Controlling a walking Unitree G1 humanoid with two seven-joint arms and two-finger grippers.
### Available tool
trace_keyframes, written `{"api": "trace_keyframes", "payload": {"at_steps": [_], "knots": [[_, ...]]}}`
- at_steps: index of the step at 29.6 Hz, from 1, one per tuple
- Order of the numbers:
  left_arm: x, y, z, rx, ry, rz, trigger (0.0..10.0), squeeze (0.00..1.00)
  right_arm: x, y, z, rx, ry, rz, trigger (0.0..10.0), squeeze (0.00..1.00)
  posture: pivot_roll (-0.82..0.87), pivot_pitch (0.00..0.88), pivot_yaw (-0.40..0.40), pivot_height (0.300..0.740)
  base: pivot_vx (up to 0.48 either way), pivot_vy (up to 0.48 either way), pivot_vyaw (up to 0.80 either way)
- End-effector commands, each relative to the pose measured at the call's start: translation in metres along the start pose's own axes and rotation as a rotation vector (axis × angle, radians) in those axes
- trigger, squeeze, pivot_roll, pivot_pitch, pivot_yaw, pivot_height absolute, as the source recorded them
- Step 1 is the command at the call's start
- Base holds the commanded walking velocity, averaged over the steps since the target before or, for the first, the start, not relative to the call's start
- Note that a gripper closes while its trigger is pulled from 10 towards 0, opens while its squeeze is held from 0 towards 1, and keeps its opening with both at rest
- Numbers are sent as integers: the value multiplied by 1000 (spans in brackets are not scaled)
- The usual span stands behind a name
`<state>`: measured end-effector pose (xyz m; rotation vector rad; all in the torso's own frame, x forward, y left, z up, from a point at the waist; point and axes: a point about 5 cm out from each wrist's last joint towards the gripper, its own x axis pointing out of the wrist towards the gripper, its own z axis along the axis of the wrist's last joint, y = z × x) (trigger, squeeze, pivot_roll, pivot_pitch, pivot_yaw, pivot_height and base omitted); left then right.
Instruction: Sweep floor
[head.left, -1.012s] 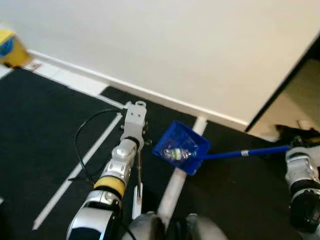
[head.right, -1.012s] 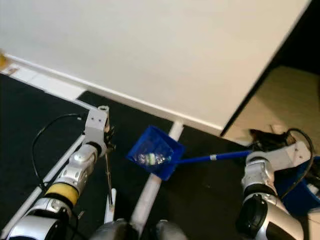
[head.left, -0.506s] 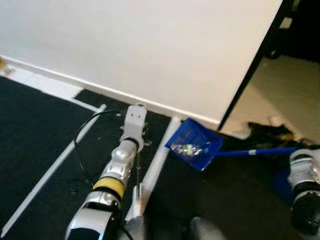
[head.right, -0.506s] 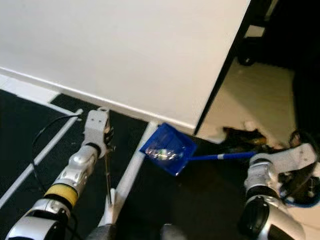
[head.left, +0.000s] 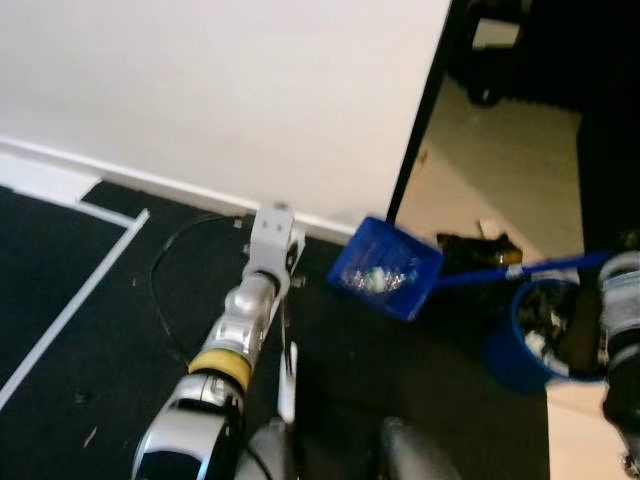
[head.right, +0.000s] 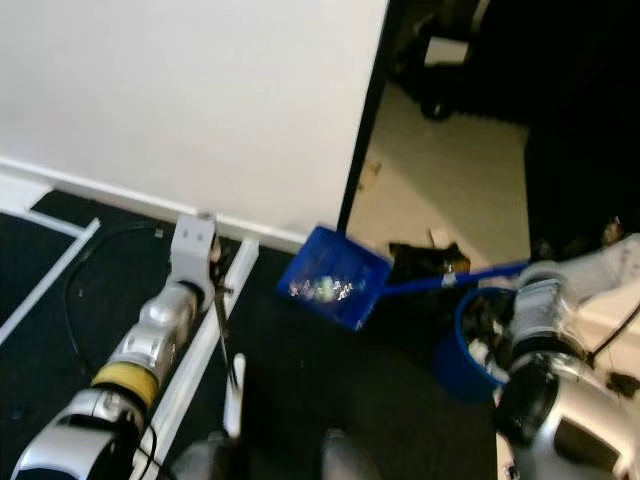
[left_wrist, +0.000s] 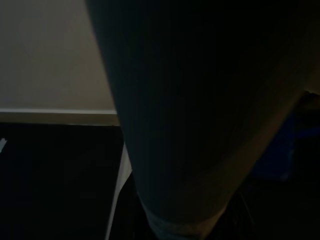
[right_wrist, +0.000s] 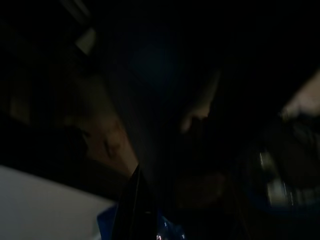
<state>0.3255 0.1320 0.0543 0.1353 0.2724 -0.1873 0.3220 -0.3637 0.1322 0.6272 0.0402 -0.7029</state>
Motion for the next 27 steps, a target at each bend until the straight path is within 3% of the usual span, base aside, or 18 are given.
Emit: {"api": "trace_keyframes", "payload": {"at_steps": [1, 12, 20, 27], "knots": [[-1, -3, -2, 8, 10, -10, 10000, 0, 3, 11, 30, 36, -69, 47, 10000, 0, 58, 0, -18, 740, 0, -480, 0], [-1, -5, -3, 7, 12, -21, 10000, 0, 2, 34, 116, -31, -177, 166, 10000, 0, 52, 1, -16, 740, 0, -480, 0], [-1, -5, -4, 7, 15, -23, 10000, 0, -4, 39, 148, -67, -187, 221, 10000, 0, 49, 9, -16, 740, 0, -480, 0], [-3, -5, -8, 3, 23, -28, 10000, 0, -11, 29, 171, -153, -138, 264, 10000, 0, 41, 15, -11, 740, 0, -480, 0]]}}
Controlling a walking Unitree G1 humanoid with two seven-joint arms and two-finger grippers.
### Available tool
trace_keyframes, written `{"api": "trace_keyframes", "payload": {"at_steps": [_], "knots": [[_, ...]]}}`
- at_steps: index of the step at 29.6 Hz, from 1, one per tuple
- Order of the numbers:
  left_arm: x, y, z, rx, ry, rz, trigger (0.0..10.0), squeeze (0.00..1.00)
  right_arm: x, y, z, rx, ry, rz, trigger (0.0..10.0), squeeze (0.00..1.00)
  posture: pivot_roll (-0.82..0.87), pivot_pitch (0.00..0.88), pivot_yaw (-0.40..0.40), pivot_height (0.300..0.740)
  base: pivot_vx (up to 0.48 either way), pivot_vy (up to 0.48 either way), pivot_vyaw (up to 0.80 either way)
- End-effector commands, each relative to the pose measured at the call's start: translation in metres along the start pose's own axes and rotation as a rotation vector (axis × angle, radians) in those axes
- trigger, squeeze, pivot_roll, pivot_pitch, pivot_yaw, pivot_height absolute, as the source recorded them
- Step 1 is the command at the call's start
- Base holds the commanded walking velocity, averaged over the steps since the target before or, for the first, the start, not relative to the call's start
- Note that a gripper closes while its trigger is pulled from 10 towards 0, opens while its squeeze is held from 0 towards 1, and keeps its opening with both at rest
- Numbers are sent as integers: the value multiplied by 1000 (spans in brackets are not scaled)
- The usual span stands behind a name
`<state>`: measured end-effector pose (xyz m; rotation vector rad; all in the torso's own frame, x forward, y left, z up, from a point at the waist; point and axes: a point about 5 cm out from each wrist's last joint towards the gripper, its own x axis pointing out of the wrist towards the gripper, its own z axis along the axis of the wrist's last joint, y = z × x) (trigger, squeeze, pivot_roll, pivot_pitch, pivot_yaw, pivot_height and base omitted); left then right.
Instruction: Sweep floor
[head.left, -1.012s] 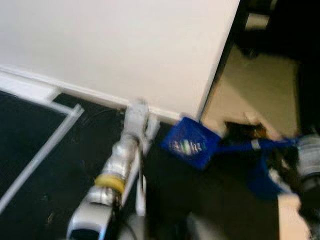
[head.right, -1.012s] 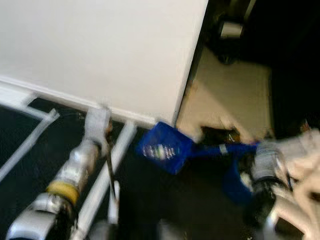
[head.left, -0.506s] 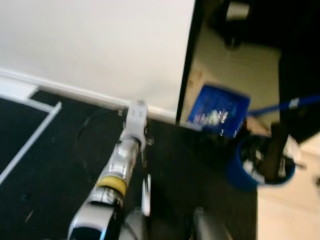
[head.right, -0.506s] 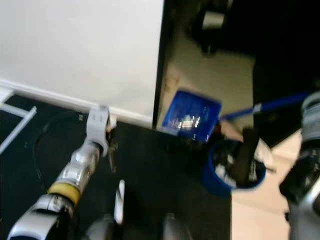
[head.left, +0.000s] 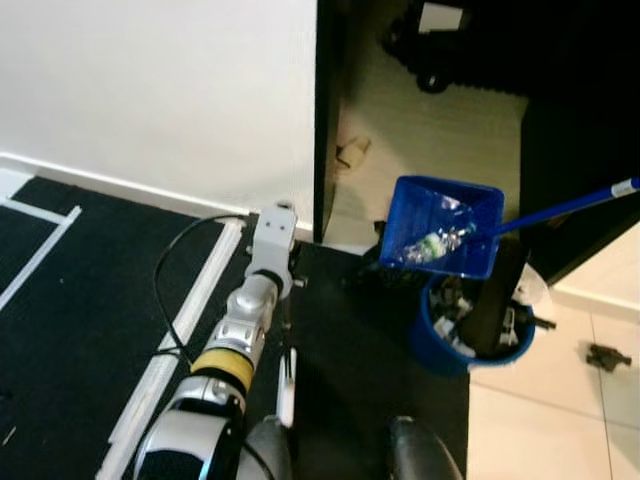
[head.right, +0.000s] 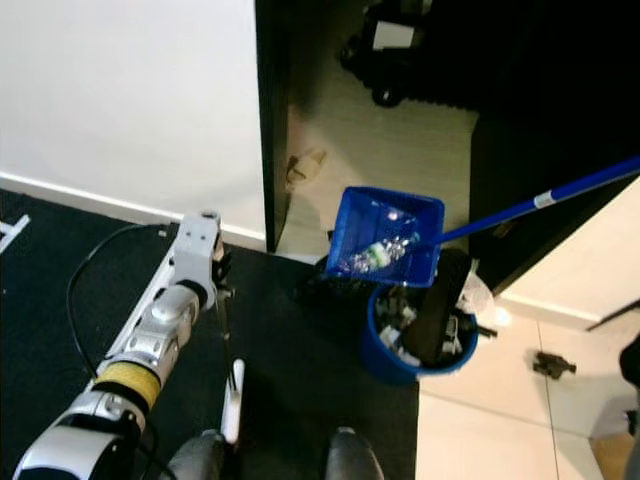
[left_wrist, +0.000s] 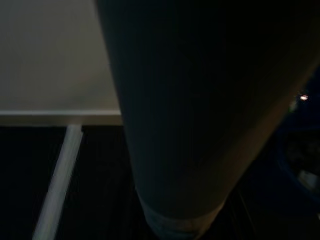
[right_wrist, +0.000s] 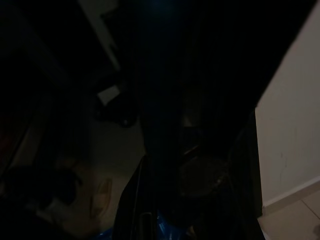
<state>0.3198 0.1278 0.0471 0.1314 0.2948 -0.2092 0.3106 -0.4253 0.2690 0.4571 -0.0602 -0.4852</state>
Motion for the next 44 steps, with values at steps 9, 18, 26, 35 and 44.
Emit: {"api": "trace_keyframes", "payload": {"at_steps": [9, 18, 26, 35, 44], "knots": [[0, -1, -1, -12, 6, -10, 10000, 0, -15, -12, 56, -76, -113, 9, 10000, 0, 30, 14, 0, 740, 0, -427, 0], [-3, 6, -8, -30, 43, 6, 10000, 0, -22, -13, 76, -148, -153, 18, 10000, 0, 26, 9, -4, 740, 0, 0, 0], [-6, 9, -14, -31, 58, 9, 10000, 0, -25, -15, 84, -252, -165, 8, 10000, 0, 18, 5, -5, 740, 0, 0, 0], [-5, 6, -11, -26, 44, 5, 10000, 0, -18, 9, 72, -465, -241, 152, 10000, 0, 18, 5, -2, 740, 0, 0, 0], [-5, 10, -10, -19, 40, 18, 10000, 0, -19, 28, 71, -622, -348, 240, 10000, 0, 21, 6, -1, 740, 0, 0, 0]]}}
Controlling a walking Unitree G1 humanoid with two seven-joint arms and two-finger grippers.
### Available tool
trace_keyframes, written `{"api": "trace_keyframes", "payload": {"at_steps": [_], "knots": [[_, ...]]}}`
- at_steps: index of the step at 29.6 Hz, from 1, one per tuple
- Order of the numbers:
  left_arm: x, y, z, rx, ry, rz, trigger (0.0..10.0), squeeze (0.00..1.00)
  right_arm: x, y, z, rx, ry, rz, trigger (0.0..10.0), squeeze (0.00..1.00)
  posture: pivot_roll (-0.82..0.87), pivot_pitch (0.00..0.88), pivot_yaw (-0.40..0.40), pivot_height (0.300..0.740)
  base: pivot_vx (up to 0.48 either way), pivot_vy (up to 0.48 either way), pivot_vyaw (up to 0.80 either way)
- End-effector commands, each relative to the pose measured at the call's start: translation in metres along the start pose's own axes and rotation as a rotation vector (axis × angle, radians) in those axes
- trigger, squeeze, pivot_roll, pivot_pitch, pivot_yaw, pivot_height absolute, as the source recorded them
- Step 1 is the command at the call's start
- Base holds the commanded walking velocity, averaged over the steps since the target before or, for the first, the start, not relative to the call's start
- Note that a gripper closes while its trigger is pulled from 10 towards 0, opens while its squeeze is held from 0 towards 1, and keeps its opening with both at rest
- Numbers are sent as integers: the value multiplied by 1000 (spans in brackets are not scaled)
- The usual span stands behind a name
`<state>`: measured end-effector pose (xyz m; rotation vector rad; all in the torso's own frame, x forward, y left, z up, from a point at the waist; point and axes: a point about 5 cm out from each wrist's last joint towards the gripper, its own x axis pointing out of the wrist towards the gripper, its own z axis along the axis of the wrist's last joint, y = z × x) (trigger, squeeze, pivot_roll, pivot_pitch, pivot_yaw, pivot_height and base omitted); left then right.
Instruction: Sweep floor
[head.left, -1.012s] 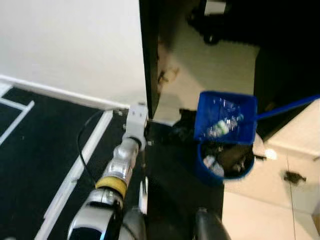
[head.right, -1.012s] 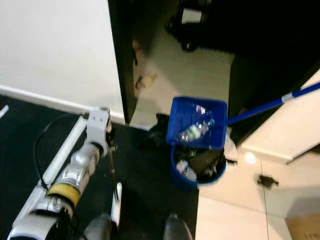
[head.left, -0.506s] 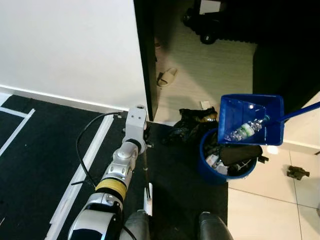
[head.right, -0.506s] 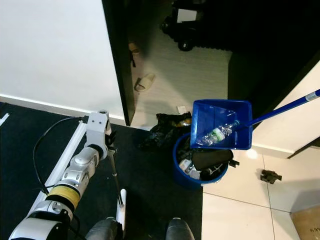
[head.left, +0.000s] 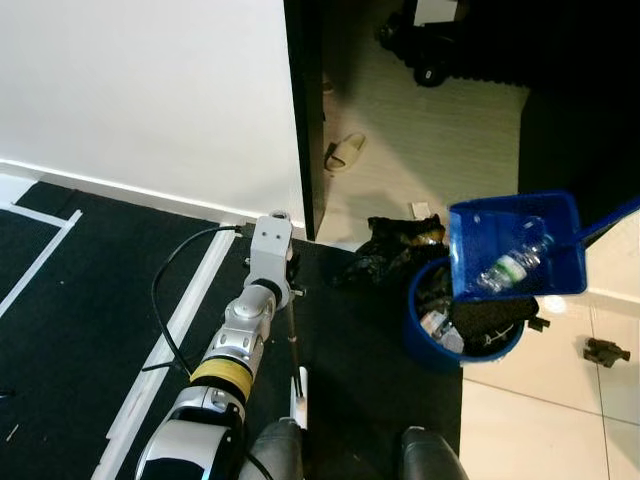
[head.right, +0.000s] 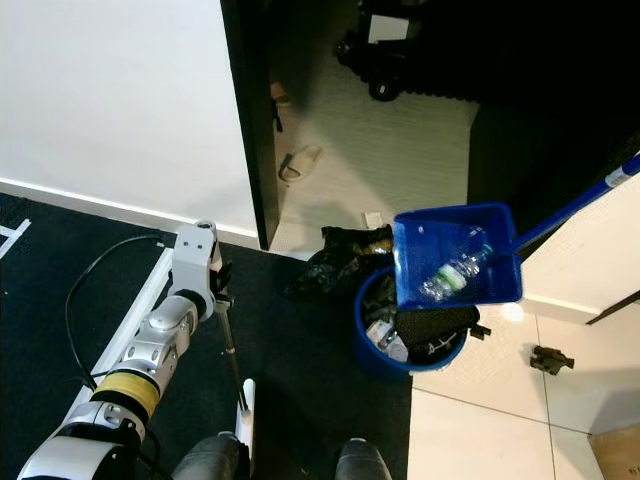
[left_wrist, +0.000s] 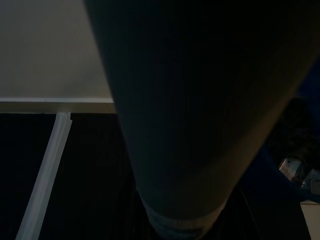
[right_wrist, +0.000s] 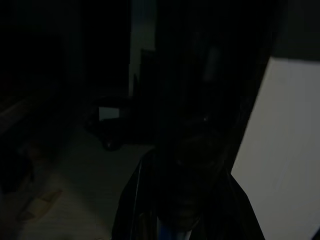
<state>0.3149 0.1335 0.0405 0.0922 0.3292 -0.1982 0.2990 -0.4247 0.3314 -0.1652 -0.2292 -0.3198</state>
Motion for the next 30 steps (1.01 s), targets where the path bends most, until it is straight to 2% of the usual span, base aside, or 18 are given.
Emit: {"api": "trace_keyframes", "payload": {"at_steps": [1, 9, 18, 21, 30], "knots": [[-1, 6, -1, 25, 9, 17, 10000, 0, -1, 0, 16, -89, -84, 13, 10000, 0, 22, 5, 0, 740, 0, 0, 0], [-1, 8, 1, 26, 1, 23, 10000, 0, 0, 9, 35, -173, -218, 68, 10000, 0, 20, 6, 3, 740, 0, 0, 0], [1, 9, 3, 29, -5, 28, 10000, 0, 3, 22, 53, -226, -309, 74, 10000, 0, 19, 7, 5, 740, 0, 0, 0], [1, 9, 4, 27, -7, 32, 10000, 0, 8, 32, 59, -178, -333, 97, 10000, 0, 18, 8, 1, 740, 0, 0, 0], [1, 8, 4, 20, -7, 32, 10000, 0, 13, 47, 58, -64, -344, 154, 10000, 0, 21, 10, -7, 740, 0, 0, 0]]}}
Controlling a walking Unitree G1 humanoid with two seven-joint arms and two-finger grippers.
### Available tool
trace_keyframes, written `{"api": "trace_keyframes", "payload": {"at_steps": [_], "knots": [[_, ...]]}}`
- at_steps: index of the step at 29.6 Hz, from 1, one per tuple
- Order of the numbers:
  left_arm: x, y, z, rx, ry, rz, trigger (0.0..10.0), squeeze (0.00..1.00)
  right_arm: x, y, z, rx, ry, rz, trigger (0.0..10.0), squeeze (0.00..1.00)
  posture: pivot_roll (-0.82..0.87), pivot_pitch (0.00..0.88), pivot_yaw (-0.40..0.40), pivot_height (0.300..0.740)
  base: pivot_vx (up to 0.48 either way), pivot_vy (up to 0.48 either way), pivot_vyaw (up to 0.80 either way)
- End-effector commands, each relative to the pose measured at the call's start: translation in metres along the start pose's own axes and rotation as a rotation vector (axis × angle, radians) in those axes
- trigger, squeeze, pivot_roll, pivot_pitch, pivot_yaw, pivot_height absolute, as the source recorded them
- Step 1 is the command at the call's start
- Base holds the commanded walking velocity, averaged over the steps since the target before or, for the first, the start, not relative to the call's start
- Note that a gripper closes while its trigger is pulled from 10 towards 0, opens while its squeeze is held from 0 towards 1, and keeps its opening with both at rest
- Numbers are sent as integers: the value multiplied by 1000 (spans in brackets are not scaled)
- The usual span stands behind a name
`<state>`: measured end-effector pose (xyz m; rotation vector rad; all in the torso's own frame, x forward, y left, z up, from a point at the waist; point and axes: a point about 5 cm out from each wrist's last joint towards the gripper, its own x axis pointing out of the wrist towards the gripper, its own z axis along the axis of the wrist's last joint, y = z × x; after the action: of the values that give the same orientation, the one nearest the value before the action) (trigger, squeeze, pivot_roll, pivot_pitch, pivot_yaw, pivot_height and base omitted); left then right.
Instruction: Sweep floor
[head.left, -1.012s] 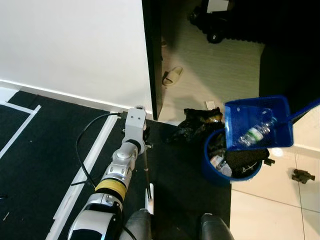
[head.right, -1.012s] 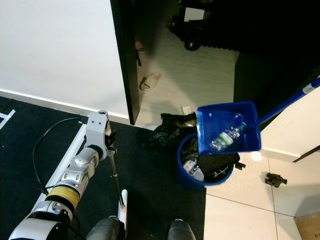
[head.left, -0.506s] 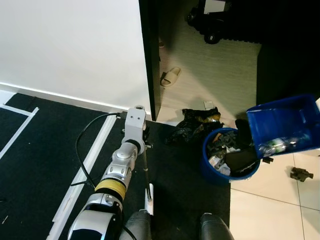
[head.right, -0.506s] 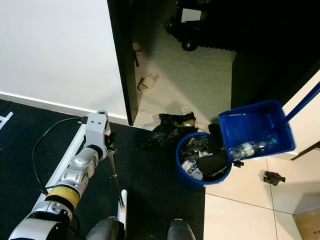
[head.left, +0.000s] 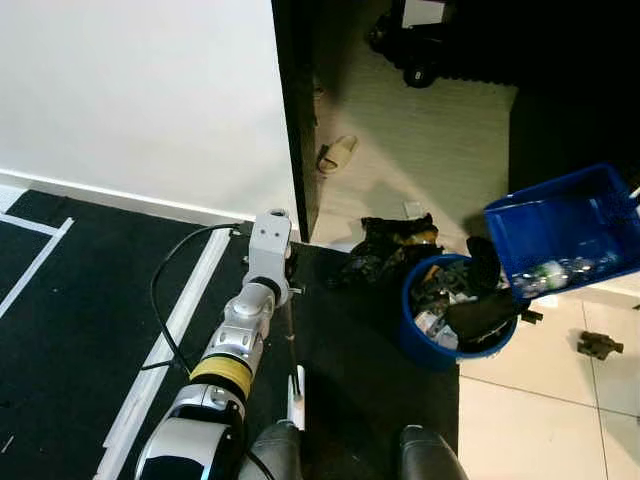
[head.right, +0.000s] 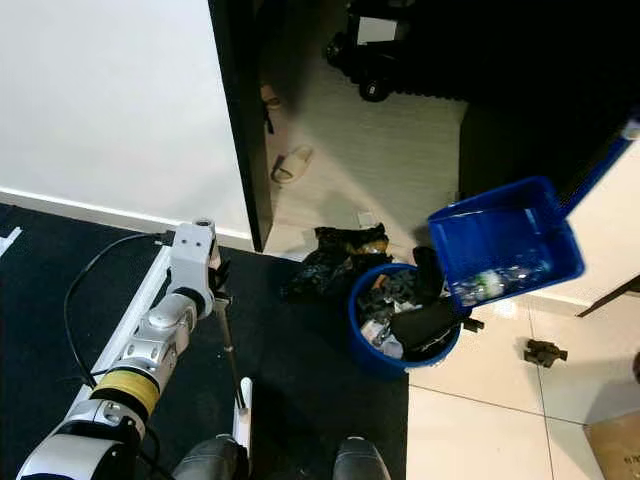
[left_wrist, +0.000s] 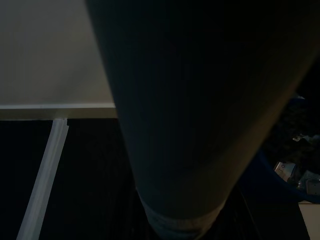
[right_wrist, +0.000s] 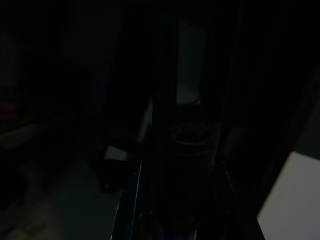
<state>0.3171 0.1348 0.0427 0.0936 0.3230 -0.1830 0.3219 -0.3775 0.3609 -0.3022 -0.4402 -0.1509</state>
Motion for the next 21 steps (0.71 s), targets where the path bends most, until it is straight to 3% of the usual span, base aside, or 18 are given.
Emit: {"api": "trace_keyframes", "payload": {"at_steps": [1, 13, 16, 21], "knots": [[0, 6, 1, 20, -2, 17, 10000, 0, 5, -2, 25, 10, -107, -5, 10000, 0, 21, 10, -7, 740, 0, 0, 0], [0, 6, 1, 18, -1, 20, 10000, 0, 8, 25, 28, -100, -146, 132, 10000, 0, 20, 16, -8, 740, 0, 0, 0], [1, 6, 2, 16, -3, 18, 10000, 0, 7, 37, 31, -107, -179, 195, 10000, 0, 20, 16, -8, 740, 0, 0, 0], [1, 5, 3, 16, -4, 16, 10000, 0, 8, 43, 31, -97, -183, 219, 10000, 0, 20, 16, -8, 740, 0, 0, 0]]}}
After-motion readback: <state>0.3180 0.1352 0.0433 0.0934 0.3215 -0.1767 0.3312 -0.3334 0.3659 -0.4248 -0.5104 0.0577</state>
